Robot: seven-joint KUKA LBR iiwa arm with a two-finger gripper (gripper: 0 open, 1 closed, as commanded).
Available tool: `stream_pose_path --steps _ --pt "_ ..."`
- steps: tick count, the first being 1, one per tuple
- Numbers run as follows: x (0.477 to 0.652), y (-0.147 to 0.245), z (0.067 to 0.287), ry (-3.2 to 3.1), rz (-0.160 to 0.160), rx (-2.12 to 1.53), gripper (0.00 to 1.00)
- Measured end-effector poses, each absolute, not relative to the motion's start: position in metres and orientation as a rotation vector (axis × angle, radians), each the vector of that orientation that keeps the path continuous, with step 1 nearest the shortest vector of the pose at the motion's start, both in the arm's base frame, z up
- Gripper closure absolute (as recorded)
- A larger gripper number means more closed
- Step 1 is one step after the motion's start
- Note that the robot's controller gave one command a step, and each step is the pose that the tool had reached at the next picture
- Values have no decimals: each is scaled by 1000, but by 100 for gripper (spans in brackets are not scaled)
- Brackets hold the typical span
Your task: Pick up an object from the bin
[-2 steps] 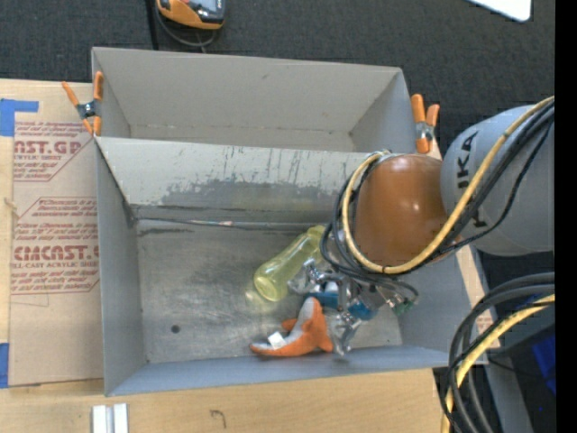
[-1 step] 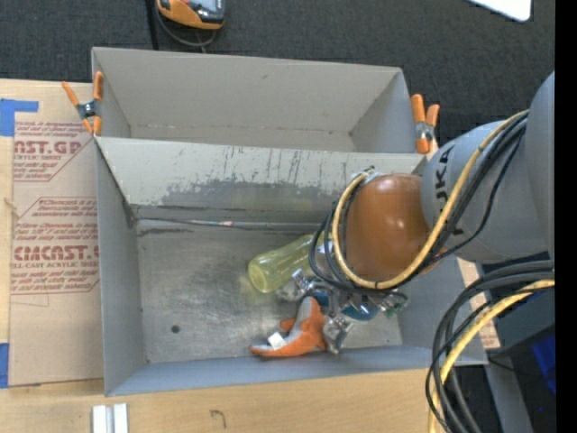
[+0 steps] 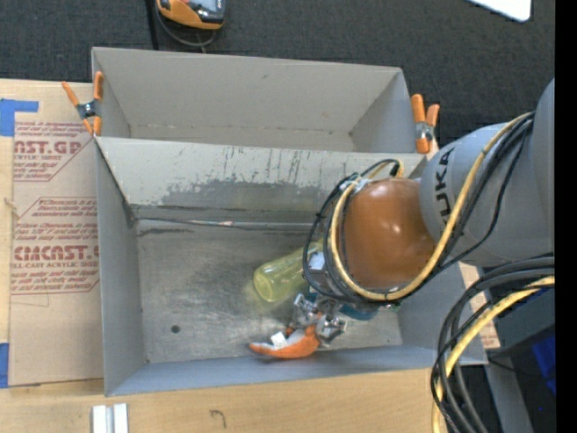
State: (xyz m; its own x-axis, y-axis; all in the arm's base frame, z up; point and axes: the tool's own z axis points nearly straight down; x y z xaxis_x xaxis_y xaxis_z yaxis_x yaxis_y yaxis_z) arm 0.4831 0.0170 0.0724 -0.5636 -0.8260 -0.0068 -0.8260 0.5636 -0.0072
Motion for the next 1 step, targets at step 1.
stream_pose_path --steps 1 --pt "483 17 72 2770 -5 -1462 100"
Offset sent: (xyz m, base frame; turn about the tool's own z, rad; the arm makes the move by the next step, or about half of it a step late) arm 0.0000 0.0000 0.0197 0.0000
